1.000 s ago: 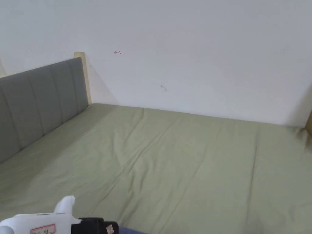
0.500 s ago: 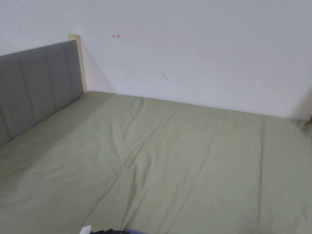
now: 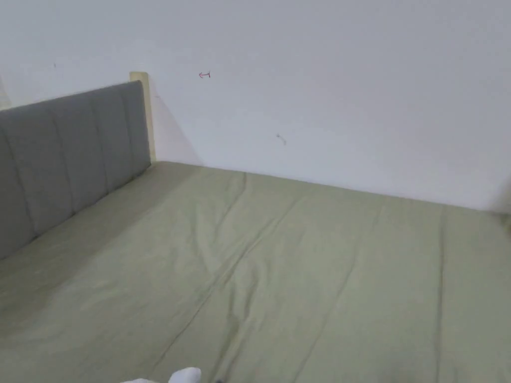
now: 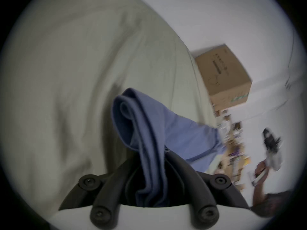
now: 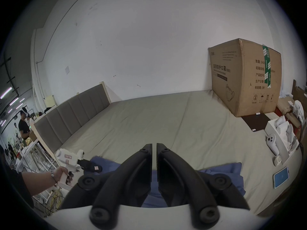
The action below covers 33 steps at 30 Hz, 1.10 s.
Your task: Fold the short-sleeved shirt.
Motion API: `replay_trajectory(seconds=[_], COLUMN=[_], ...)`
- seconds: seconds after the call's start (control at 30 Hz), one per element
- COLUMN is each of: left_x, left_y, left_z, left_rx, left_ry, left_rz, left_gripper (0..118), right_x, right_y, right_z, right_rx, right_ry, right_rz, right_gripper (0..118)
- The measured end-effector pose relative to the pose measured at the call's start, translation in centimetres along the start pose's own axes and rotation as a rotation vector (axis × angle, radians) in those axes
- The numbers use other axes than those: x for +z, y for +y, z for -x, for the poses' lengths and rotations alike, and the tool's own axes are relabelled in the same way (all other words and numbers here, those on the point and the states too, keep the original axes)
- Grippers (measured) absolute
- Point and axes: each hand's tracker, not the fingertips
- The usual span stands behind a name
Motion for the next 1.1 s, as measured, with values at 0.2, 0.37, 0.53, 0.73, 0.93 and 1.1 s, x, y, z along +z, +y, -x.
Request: replay_trajectory(seconds=[0.2, 0.37, 0.53, 0.73, 0.93, 1.1], left_x=[4.3, 3.9, 1.4, -6.6, -6.7, -2.8], left_y=[0.0, -1.0, -0.5, -0.3, -0.5, 0.0], left_z=[-5.2, -8.3, -16.1, -21.9, -21.6, -20.6], left_rx=[-0.380, -0.580, -0.476, -0.282, -0.205, -0.214], left_ry=[0.625, 0.893, 0.462, 0.038, -0.102, -0.027], left_rz=[-0.028, 0.001, -0.010, 0.153, 0.103, -0.001], left_gripper=[5, 5, 5, 30, 115, 114], right_x=[1.5, 2.4, 3.3, 4.9, 5.8, 5.6], right_y=[-0.1, -0.7, -1.1, -1.9, -2.2, -2.5], right_z=[0.1, -1.0, -2.8, -6.6, -8.7, -9.6], right_rx=[0.040, 0.014, -0.057, -0.090, -0.145, -0.184], right_ry=[0.035, 0.038, 0.035, 0.013, -0.002, -0.007], right_rz=[-0.009, -0.020, -0.026, -0.042, -0.050, -0.063], right_gripper=[6, 6, 6, 6, 6, 6])
